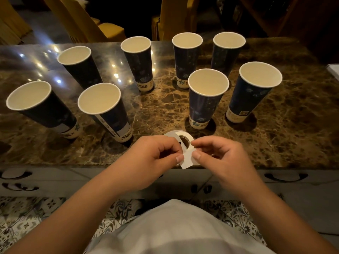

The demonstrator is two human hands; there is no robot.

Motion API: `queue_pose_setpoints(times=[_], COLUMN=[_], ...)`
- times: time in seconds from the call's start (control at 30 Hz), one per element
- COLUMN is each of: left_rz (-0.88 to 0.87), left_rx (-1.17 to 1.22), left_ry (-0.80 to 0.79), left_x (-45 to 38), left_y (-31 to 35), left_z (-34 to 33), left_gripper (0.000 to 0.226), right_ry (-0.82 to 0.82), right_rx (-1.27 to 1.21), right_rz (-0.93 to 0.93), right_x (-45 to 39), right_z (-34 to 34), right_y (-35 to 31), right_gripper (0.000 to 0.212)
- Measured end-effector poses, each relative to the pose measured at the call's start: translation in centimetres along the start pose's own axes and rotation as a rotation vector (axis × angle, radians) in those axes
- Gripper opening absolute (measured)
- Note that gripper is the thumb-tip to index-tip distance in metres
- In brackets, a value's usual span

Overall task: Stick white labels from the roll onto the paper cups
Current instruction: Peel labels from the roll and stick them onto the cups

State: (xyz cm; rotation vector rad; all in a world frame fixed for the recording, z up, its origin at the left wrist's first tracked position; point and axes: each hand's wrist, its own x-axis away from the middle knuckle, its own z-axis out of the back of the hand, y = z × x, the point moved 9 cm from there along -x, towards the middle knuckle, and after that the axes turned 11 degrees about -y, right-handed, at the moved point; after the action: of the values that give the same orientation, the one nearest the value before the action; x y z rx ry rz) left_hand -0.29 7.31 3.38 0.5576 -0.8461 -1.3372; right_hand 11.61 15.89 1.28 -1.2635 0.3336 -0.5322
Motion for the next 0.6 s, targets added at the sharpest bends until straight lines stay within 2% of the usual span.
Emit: queue_pose_setpoints(times=[0.1, 0.23, 0.37, 0.47, 0.6], left_rz=[-0.035, 0.116, 0.136, 0.1, 0.145], left_rx=[-0.143, -0.001, 0.064, 0.146, 0.056], left_ry=[-0.006, 0.131, 0.28, 0.349, 0.329], left_x=[0.0, -0.2, -0.9, -2.7, -7.7], left_y=[0.5, -1.6, -2.2, -1.6, -1.9], left_z=[0.0, 0.9, 2.2, 3.1, 3.3], left_gripper=[0.004, 0.005, 0.008, 0.033, 0.087], right_ry=[-0.014, 0.127, 0.284, 0.319, 0.357], right_rx=[0.087, 0.271, 0.037, -0.055, -0.068], right_rz=[0.042, 0.188, 0.05, -0.033, -0.076], right_x=[0.0, 0.7, 0.8, 0.7, 0.8], right_z=[-0.1, 1.0, 3.7, 5.2, 6.5], right_y=[-0.7, -2.5, -0.5, 0.8, 1.7], right_gripper=[0.013, 0.009, 0.015, 0.016, 0.019])
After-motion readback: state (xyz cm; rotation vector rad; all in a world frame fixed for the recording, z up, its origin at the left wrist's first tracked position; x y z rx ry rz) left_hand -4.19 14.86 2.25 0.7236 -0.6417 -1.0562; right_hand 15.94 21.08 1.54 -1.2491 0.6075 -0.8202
